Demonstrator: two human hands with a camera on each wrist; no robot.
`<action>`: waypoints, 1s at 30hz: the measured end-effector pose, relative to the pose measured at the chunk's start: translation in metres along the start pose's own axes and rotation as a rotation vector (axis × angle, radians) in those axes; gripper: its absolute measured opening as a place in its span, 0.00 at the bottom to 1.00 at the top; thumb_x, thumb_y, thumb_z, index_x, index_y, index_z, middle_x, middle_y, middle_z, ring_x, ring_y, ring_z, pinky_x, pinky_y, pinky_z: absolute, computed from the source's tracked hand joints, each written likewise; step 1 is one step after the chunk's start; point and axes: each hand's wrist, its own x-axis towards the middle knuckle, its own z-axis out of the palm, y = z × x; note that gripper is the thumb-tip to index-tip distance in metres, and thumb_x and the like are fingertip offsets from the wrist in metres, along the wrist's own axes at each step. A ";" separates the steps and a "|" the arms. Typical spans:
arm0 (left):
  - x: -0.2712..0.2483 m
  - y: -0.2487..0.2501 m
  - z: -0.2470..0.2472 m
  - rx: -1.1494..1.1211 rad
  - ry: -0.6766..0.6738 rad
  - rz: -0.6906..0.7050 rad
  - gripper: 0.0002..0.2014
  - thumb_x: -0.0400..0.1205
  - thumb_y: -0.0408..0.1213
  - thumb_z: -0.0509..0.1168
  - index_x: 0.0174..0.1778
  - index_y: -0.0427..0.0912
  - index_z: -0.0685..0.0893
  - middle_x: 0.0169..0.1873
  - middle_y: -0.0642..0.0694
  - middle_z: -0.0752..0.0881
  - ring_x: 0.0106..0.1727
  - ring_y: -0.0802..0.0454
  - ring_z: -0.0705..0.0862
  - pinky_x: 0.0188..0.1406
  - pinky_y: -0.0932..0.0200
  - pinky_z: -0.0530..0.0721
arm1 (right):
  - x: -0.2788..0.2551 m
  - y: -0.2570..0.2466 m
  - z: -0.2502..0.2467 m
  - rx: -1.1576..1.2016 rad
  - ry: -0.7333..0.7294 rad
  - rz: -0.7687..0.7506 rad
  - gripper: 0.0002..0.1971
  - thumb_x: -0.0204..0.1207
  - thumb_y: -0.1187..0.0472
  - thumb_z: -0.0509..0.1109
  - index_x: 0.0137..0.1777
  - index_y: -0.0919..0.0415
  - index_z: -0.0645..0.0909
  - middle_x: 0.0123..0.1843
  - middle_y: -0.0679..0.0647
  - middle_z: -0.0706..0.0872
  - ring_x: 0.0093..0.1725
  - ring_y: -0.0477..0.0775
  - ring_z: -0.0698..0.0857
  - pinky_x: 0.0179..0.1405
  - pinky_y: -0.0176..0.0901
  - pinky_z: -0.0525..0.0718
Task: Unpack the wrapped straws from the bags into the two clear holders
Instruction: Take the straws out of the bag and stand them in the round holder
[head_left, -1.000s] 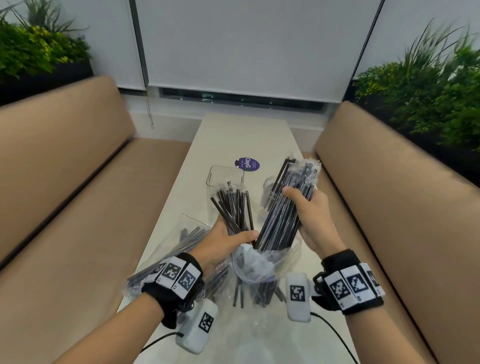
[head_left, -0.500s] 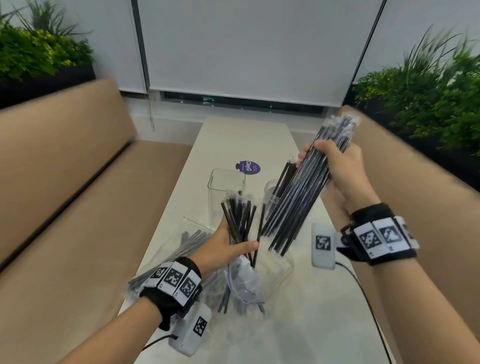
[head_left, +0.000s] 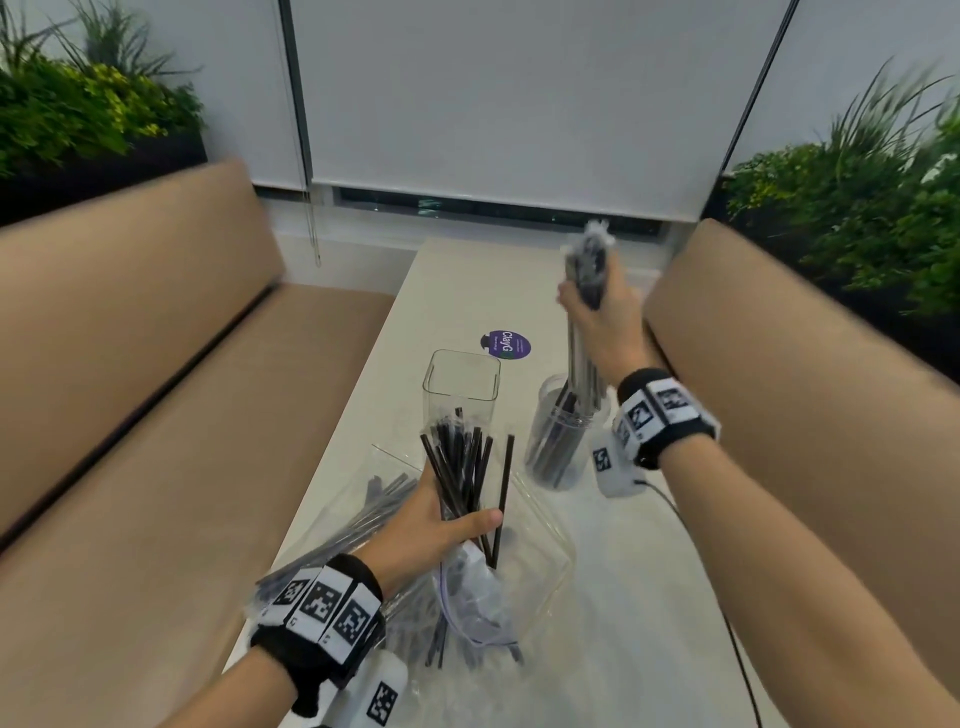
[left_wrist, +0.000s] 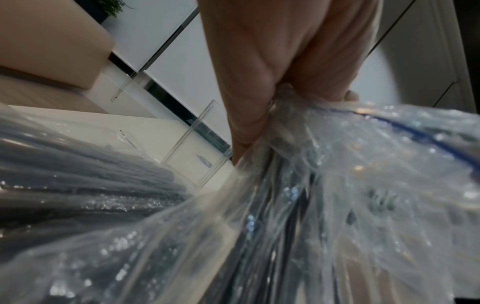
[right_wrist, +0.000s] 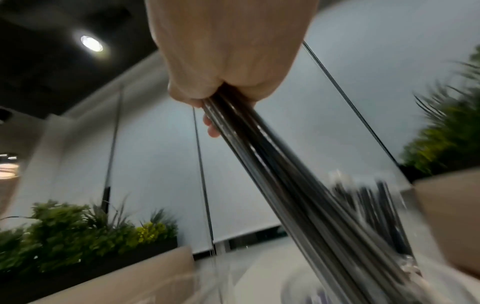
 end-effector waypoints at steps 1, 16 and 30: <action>-0.001 0.000 -0.001 -0.004 0.005 -0.004 0.51 0.63 0.57 0.80 0.80 0.55 0.61 0.72 0.58 0.78 0.73 0.59 0.77 0.78 0.46 0.71 | -0.005 0.012 0.008 -0.017 0.030 0.035 0.21 0.79 0.64 0.69 0.71 0.64 0.72 0.58 0.63 0.87 0.51 0.57 0.86 0.52 0.50 0.87; 0.001 0.003 -0.007 0.010 -0.014 -0.043 0.50 0.62 0.57 0.79 0.79 0.58 0.61 0.72 0.58 0.78 0.73 0.60 0.76 0.79 0.50 0.69 | 0.014 0.057 -0.018 -0.055 0.097 0.365 0.30 0.72 0.64 0.76 0.71 0.64 0.67 0.54 0.56 0.80 0.53 0.55 0.80 0.52 0.43 0.76; 0.008 0.001 -0.009 -0.031 -0.006 -0.067 0.50 0.62 0.55 0.79 0.79 0.56 0.62 0.71 0.60 0.78 0.72 0.62 0.77 0.79 0.48 0.70 | -0.011 0.088 -0.041 -0.092 -0.107 0.223 0.34 0.80 0.36 0.59 0.82 0.52 0.66 0.82 0.52 0.71 0.78 0.48 0.70 0.80 0.51 0.64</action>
